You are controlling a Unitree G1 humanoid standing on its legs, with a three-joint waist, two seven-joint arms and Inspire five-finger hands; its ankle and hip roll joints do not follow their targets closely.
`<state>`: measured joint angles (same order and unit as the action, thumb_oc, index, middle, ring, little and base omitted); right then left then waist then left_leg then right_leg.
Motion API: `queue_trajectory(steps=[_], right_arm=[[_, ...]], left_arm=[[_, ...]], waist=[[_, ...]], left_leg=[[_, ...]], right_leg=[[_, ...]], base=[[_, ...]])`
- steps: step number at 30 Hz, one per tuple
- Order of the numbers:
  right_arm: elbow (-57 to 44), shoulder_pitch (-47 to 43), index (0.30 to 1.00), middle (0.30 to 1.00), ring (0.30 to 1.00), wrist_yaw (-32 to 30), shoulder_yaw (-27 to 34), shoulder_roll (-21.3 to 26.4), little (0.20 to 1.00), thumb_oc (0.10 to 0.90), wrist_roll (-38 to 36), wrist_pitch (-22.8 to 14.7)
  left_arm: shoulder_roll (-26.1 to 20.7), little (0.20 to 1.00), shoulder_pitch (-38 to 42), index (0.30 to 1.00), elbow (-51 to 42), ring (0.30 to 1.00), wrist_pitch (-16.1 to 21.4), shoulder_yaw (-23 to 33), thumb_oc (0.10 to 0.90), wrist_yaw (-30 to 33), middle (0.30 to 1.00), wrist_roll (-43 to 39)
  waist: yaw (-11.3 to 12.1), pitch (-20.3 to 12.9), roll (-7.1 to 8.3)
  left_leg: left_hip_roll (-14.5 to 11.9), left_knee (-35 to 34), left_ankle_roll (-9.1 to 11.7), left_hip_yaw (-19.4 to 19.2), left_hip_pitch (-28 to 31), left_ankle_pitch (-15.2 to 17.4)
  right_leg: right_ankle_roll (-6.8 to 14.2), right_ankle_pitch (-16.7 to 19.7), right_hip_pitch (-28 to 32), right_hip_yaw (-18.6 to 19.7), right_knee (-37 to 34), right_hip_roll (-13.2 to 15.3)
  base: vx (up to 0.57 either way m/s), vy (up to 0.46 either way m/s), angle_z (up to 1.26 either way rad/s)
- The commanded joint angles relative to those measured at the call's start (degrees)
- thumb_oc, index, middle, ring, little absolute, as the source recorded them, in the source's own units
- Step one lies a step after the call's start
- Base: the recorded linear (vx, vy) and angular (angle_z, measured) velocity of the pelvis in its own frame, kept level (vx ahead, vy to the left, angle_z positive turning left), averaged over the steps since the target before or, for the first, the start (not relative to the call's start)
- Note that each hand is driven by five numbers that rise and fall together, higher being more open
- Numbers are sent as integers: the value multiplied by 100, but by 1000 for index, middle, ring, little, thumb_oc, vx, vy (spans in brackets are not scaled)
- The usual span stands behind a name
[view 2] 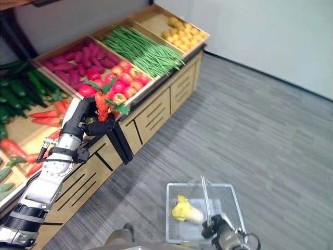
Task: Get the vegetables into the basket
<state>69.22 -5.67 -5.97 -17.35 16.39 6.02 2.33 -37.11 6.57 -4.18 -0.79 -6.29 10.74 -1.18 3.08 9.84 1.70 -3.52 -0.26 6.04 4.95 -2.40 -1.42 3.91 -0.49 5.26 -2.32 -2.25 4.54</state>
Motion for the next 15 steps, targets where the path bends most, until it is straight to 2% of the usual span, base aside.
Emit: queue_trajectory(steps=[1, 4, 6, 10, 15], right_arm=[[-90, 181, 300, 300, 300, -7, -136, 221, 300, 400, 46, -84], [-173, 137, 300, 300, 300, -75, -44, 181, 300, 400, -83, -55], [-230, 133, 300, 300, 300, -90, -26, 151, 300, 400, -123, -49], [-679, 90, 300, 300, 300, -157, 30, 92, 300, 400, -278, -77], [-1220, -58, 300, 300, 300, -193, 29, 118, 300, 400, -349, -67]], left_arm=[[-232, 300, 614, 300, -687, 300, 587, 546, 400, 222, 300, 16], [-239, 300, 721, 300, -773, 300, 612, 411, 400, 193, 300, -142], [-235, 300, 744, 300, -776, 300, 607, 354, 400, 172, 300, -146], [-133, 300, 691, 300, -688, 300, 544, 79, 400, 1, 300, -212], [79, 300, 549, 300, -442, 300, 473, -211, 400, -161, 300, -245]], waist=[[-73, -310, -4], [-195, -387, -58], [-226, -396, -71], [-369, -429, -39], [-396, -465, 27]], left_leg=[[-73, -18, -60, -628, -36, -141], [-1, -344, -81, -928, 120, -199], [39, -381, -119, -992, 175, -167], [146, -474, -192, -1163, 338, -26], [194, -474, -256, -1266, 463, 60]], right_leg=[[507, 235, -143, -14, -119, 207], [590, 351, -332, 69, -166, 360], [623, 356, -348, 112, -155, 404], [697, 352, -365, 224, -55, 525], [755, 389, -338, 302, -60, 567]], base=[[9, 229, -133], [18, 188, -59], [46, 177, -19], [77, 137, -13], [46, 52, -11]])
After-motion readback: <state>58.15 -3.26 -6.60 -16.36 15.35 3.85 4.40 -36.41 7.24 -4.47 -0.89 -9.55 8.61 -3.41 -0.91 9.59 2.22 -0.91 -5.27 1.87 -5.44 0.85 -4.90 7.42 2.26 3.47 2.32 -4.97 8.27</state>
